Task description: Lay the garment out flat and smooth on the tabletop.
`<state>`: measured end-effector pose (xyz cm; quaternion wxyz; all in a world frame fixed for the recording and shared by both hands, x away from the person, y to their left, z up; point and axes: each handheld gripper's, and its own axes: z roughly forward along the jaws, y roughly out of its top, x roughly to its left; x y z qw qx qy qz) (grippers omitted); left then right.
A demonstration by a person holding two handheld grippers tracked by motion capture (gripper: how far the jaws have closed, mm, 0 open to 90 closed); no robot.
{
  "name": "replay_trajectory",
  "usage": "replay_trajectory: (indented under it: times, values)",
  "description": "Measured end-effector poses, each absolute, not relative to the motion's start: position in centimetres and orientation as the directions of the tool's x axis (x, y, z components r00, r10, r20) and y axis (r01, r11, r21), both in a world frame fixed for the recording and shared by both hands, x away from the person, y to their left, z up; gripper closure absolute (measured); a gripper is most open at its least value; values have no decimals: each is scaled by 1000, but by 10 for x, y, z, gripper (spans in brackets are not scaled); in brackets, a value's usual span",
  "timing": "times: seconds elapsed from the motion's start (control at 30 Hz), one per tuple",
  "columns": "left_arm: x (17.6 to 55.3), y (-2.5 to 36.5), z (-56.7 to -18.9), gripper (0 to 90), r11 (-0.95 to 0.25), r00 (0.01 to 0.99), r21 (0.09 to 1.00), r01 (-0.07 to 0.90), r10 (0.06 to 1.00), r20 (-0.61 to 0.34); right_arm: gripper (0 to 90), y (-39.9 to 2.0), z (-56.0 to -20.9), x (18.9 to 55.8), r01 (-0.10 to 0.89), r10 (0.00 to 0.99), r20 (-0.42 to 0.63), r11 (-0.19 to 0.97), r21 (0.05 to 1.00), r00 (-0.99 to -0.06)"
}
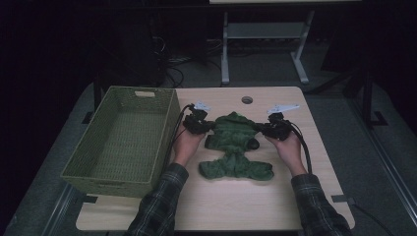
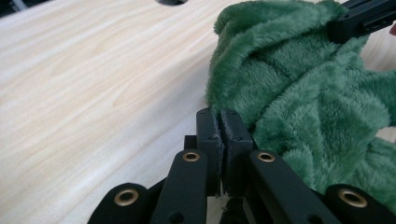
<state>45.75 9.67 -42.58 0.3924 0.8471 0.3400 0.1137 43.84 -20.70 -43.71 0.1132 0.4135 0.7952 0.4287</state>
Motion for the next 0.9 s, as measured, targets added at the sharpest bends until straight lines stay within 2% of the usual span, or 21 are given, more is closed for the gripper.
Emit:
replay_trajectory:
  times: [0.17,0.4,0.5,0.67,0.9]
  values:
    - [461,98,-447,882,-423,714,724,545,687,-136,860,-208,-456,448,610,759,216,284,739,-615]
    - [463,95,-459,878,-465,716,695,549,690,-104,844,-202,-470,451,611,767,171,333,718,-619]
    - [463,93,-460,859,-473,716,693,543,693,-88,792,-201,-471,451,617,775,160,340,709,-611]
    - [461,98,-454,710,-458,692,705,541,719,-64,660,-208,-469,449,639,782,213,283,716,-585]
    - [445,105,-437,601,-450,699,725,522,712,-61,604,-225,-455,436,599,773,196,278,751,-604]
